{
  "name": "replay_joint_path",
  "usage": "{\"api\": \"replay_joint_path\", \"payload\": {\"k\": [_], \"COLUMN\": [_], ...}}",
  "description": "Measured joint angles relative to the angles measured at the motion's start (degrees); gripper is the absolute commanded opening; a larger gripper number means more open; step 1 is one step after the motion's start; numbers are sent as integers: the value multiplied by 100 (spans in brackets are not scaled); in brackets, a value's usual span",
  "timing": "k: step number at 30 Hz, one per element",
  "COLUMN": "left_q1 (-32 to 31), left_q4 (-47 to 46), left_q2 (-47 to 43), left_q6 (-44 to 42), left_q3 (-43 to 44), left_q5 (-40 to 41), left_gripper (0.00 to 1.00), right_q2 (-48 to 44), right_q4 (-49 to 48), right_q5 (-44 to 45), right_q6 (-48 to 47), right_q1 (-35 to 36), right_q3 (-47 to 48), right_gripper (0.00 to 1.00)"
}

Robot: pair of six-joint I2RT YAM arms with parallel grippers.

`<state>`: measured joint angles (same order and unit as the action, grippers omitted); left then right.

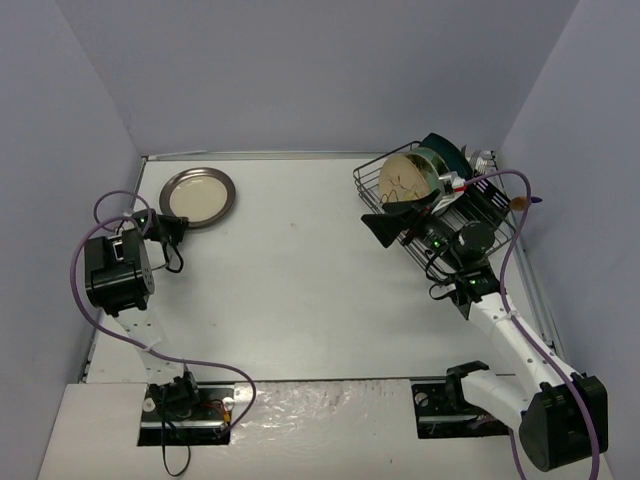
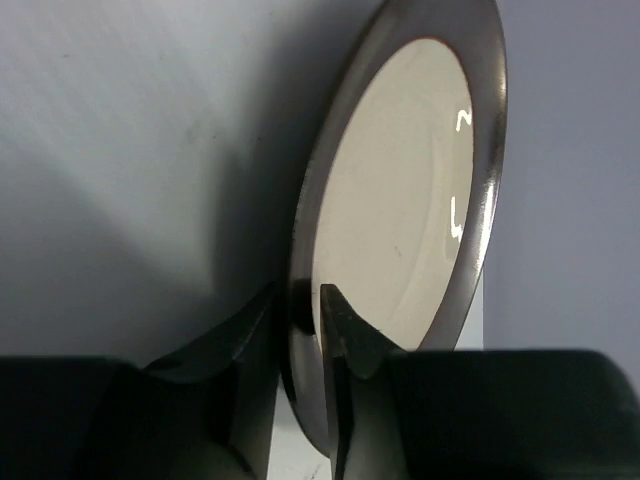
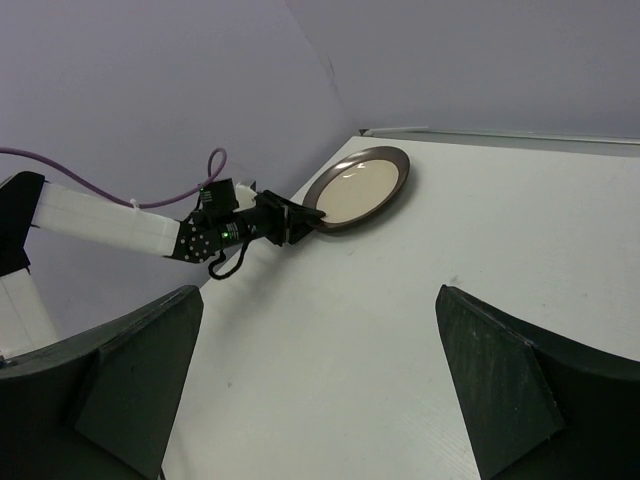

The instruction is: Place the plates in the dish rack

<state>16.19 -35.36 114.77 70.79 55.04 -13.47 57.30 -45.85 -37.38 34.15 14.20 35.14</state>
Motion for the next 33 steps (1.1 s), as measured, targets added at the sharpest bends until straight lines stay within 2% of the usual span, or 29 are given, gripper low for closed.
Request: {"api": "replay_joint_path", "payload": {"k": [3,12,21,33], "left_q1": [16,16,-277,-1264], "left_q4": [-53,135,1527,3094], "left_q2": [21,-485,-2472,-5314], "left_q6": [70,94,-578,-1174], "left_q3": [-30,-515,-1048,-1649], "left_q5": [-17,-97,-317,-1198], "left_gripper": [0,0,0,0], "right_q2": [0,20,333,1135], "right_q4": [13,207,638,915], "right_q5": [-12,-9,275,867], "right_q6": [-23,-117,116,428], "right_q1": [15,84,370,1280], "right_q3": [0,35,290,499], "right_gripper": [100,100,100,100]}}
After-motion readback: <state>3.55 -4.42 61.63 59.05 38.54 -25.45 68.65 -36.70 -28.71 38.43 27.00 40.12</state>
